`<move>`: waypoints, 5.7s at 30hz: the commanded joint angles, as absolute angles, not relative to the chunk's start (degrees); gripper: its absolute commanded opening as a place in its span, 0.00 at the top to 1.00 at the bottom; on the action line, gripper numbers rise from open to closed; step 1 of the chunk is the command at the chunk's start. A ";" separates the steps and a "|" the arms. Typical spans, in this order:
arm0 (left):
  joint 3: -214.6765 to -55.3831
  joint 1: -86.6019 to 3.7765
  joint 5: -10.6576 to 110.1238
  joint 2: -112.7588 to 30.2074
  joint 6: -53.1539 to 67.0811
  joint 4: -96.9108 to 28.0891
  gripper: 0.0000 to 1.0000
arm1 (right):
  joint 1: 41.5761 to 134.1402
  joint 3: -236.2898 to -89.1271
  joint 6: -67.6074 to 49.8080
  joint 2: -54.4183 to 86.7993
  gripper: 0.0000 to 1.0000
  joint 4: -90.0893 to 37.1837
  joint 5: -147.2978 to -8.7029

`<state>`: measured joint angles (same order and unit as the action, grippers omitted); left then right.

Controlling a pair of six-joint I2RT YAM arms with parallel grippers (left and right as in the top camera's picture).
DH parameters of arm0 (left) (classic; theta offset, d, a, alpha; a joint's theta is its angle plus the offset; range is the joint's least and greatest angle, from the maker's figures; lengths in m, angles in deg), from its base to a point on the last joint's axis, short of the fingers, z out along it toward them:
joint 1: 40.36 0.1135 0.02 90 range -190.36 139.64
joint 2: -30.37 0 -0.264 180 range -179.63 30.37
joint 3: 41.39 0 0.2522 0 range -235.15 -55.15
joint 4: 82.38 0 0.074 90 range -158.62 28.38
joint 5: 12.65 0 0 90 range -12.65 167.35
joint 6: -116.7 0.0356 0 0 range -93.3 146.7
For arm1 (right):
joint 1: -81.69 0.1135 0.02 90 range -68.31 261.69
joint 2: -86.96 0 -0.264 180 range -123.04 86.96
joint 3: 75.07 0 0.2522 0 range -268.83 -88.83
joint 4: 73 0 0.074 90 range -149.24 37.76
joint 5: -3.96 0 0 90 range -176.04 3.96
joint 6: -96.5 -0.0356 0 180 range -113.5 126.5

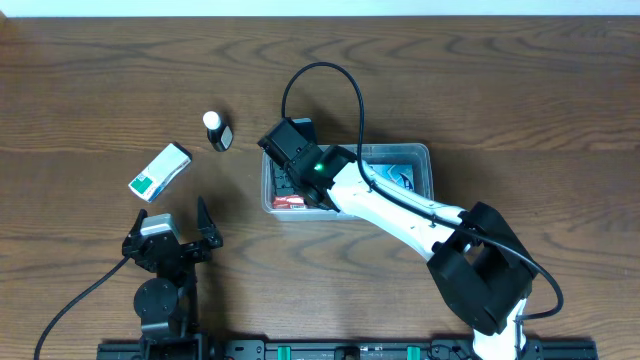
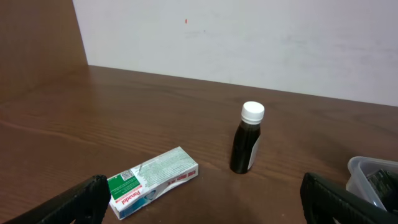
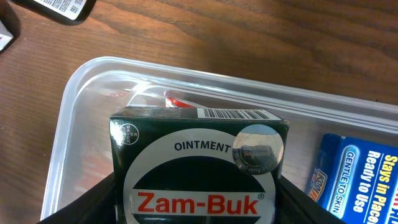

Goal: Pack container

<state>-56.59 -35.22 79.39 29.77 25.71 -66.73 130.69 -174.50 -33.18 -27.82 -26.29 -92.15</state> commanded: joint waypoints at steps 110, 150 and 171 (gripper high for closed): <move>-99.91 -34.91 75.11 -5.48 25.27 -33.66 0.02 | 64.31 -174.15 -29.66 -0.50 0.01 -6.88 -97.60; -124.25 -21.25 74.82 -62.90 56.83 -31.36 0.02 | 64.31 -174.15 -29.66 -0.50 0.01 -6.88 -97.60; -123.73 -19.96 67.48 -71.03 65.73 -34.68 0.02 | 64.31 -174.15 -29.66 -0.50 0.01 -6.88 -97.60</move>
